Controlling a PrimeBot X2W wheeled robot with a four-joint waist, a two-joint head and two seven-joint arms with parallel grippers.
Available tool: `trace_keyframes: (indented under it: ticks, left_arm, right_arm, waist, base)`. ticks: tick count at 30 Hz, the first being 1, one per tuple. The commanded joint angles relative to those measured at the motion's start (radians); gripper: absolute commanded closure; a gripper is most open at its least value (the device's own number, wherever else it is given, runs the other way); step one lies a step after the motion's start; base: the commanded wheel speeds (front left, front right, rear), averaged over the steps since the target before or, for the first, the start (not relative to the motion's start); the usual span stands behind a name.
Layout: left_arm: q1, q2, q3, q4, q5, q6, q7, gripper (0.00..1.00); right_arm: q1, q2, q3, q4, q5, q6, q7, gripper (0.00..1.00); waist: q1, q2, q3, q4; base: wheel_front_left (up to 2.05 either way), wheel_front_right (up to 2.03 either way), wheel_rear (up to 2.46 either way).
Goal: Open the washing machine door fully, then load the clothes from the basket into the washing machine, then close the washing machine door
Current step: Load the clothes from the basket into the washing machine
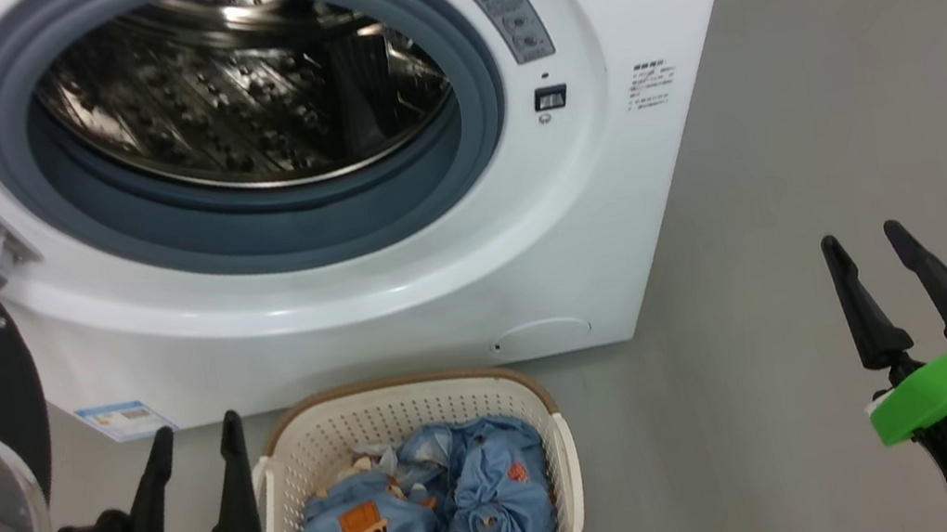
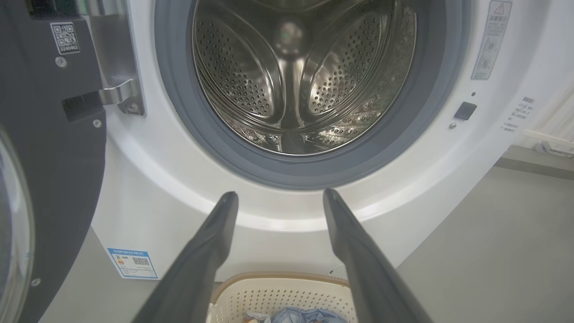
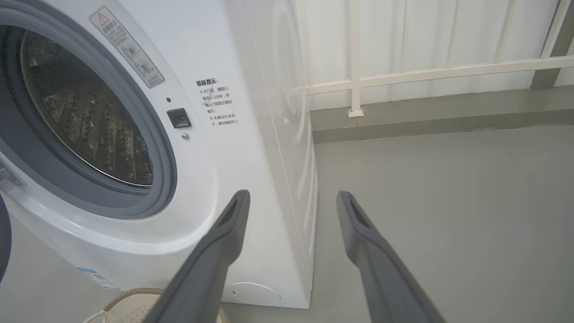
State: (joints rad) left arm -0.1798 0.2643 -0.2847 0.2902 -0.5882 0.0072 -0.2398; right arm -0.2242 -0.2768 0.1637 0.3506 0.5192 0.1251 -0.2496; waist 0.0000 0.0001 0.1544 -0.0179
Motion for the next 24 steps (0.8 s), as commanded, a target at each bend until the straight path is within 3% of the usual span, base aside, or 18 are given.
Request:
trace_keyframes:
  ticks: [1,13,24]
  left_arm:
    - [-0.049,0.018,0.028,-0.008,-0.001,-0.007,0.000,0.00]
    - [-0.193,-0.007,-0.041,0.176,0.000,-0.079,0.034,0.00]
    - [-0.324,-0.020,-0.130,0.360,0.049,-0.107,0.091,0.00]
  right_arm:
    - [-0.036,-0.010,0.010,-0.023,-0.018,0.006,-0.012,0.00]
    - [-0.096,0.033,-0.013,-0.042,-0.041,0.006,-0.012,0.00]
    - [-0.141,0.063,-0.027,-0.056,-0.052,0.006,-0.012,0.00]
  waist:
    - [0.0000,-0.0001,0.049,-0.006]
    - [0.0000,-0.0001,0.224,-0.045]
    - [0.0000,-0.0001,0.355,-0.078]
  base:
    - [0.00,0.00,0.00]
    - [0.00,0.00,0.00]
    - [0.00,0.00,0.00]
